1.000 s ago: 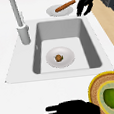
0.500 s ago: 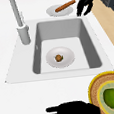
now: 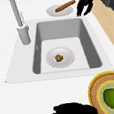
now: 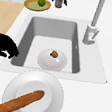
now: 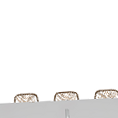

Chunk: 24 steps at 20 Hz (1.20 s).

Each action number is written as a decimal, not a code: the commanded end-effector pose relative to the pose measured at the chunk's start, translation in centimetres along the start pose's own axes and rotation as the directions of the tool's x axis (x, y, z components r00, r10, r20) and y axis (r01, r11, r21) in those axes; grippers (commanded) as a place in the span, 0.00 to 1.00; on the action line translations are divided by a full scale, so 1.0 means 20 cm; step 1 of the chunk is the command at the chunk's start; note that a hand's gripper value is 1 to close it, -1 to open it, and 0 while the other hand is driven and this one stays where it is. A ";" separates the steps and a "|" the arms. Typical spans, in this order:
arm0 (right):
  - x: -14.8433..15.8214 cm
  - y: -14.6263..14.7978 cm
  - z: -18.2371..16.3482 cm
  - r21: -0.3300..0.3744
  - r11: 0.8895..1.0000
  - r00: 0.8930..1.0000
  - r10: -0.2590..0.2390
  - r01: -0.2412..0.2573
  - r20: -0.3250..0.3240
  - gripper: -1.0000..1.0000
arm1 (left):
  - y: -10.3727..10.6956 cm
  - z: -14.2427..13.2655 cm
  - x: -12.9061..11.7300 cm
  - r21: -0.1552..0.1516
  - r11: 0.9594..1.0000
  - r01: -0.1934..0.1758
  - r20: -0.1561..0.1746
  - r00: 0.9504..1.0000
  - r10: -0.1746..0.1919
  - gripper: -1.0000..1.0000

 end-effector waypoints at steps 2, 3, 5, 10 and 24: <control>0.00 0.00 0.00 0.000 1.000 1.000 0.000 0.000 0.000 0.50 | 0.00 0.04 -0.01 0.027 1.000 -0.006 0.009 1.000 0.006 1.00; 0.00 0.00 0.00 0.000 1.000 1.000 0.000 0.000 0.000 0.50 | 0.00 0.04 0.00 0.019 1.000 0.006 0.013 1.000 -0.006 1.00; 0.00 0.00 0.00 0.000 1.000 1.000 0.000 0.000 0.000 0.50 | 0.01 0.02 0.01 0.012 0.999 0.040 -0.017 0.999 -0.039 1.00; 0.00 0.00 0.00 0.000 1.000 1.000 0.000 0.000 0.000 0.50 | 0.14 -0.04 0.05 -0.001 0.998 0.059 -0.041 0.997 -0.059 1.00; 0.00 0.00 0.00 0.000 1.000 1.000 0.000 0.000 0.000 0.50 | 0.30 -0.52 0.35 -0.035 0.996 0.076 -0.110 0.991 -0.080 1.00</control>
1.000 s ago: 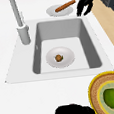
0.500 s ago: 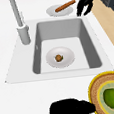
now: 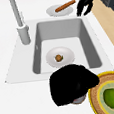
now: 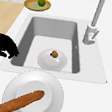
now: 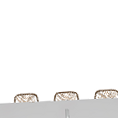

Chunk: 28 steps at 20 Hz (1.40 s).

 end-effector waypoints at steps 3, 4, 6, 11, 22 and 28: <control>0.00 0.00 0.00 0.000 1.000 1.000 0.000 0.000 0.000 0.50 | 0.05 -0.21 0.13 -0.028 1.000 0.003 -0.026 1.000 -0.004 1.00; 0.00 0.00 0.00 0.000 1.000 1.000 0.000 0.000 0.000 0.50 | 0.06 -0.25 0.15 -0.028 1.000 0.003 -0.027 1.000 -0.004 1.00; 0.00 0.00 0.00 0.000 1.000 1.000 0.000 0.000 0.000 0.50 | 0.06 -0.32 0.19 -0.025 1.000 0.003 -0.026 1.000 -0.004 1.00; 0.00 0.00 0.00 0.000 1.000 1.000 0.000 0.000 0.000 0.50 | 0.02 -0.48 0.29 -0.032 0.999 0.007 -0.039 0.999 -0.008 1.00; 0.00 0.00 0.00 0.000 1.000 1.000 0.000 0.000 0.000 0.50 | -0.13 -0.86 0.35 -0.028 1.000 0.007 -0.037 0.999 -0.008 1.00; 0.00 0.00 0.00 0.000 1.000 1.000 0.000 0.000 0.000 0.50 | -0.21 -1.08 0.30 -0.014 1.000 0.007 -0.036 0.999 -0.008 1.00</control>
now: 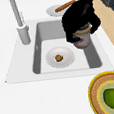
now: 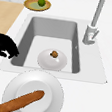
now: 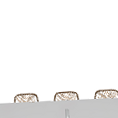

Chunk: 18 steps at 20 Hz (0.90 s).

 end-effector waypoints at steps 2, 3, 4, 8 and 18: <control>0.00 0.00 0.00 0.000 1.000 1.000 0.000 0.000 0.000 0.50 | -0.06 -0.18 -0.03 0.005 1.000 0.001 -0.005 1.000 -0.001 1.00; 0.00 0.00 0.00 0.000 1.000 1.000 0.000 0.000 0.000 0.50 | -0.07 -0.22 -0.04 0.004 1.000 0.001 -0.006 1.000 -0.001 1.00; 0.00 0.00 0.00 0.000 1.000 1.000 0.000 0.000 0.000 0.50 | -0.09 -0.26 -0.05 0.004 1.000 0.002 -0.006 1.000 -0.001 1.00; 0.00 0.00 0.00 0.000 1.000 1.000 0.000 0.000 0.000 0.50 | -0.18 -0.40 -0.11 0.001 1.000 0.001 -0.005 1.000 -0.001 1.00; 0.00 0.00 0.00 0.000 1.000 1.000 0.000 0.000 0.000 0.50 | -0.44 -0.75 -0.29 0.004 1.000 -0.004 -0.014 1.000 0.005 1.00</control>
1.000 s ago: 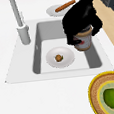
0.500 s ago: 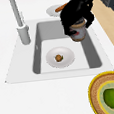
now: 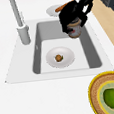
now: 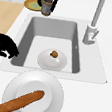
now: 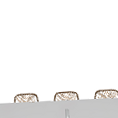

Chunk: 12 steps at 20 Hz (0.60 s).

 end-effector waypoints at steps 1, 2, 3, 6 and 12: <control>0.00 0.00 0.00 0.000 1.000 1.000 0.000 0.000 0.000 0.50 | -0.10 -0.13 -0.07 0.007 1.000 -0.009 -0.009 1.000 0.009 1.00; 0.00 0.00 0.00 0.000 1.000 1.000 0.000 0.000 0.000 0.50 | -0.14 -0.16 -0.10 0.009 1.000 -0.017 -0.013 1.000 0.017 1.00; 0.00 0.00 0.00 0.000 1.000 1.000 0.000 0.000 0.000 0.50 | -0.18 -0.20 -0.13 0.012 1.000 -0.028 -0.019 0.999 0.029 1.00; 0.00 0.00 0.00 0.000 1.000 1.000 0.000 0.000 0.000 0.50 | -0.27 -0.29 -0.20 0.008 1.000 -0.030 -0.015 0.999 0.030 1.00; 0.00 0.00 0.00 0.000 1.000 1.000 0.000 0.000 0.000 0.50 | -0.48 -0.49 -0.32 0.005 1.000 -0.023 -0.018 1.000 0.023 1.00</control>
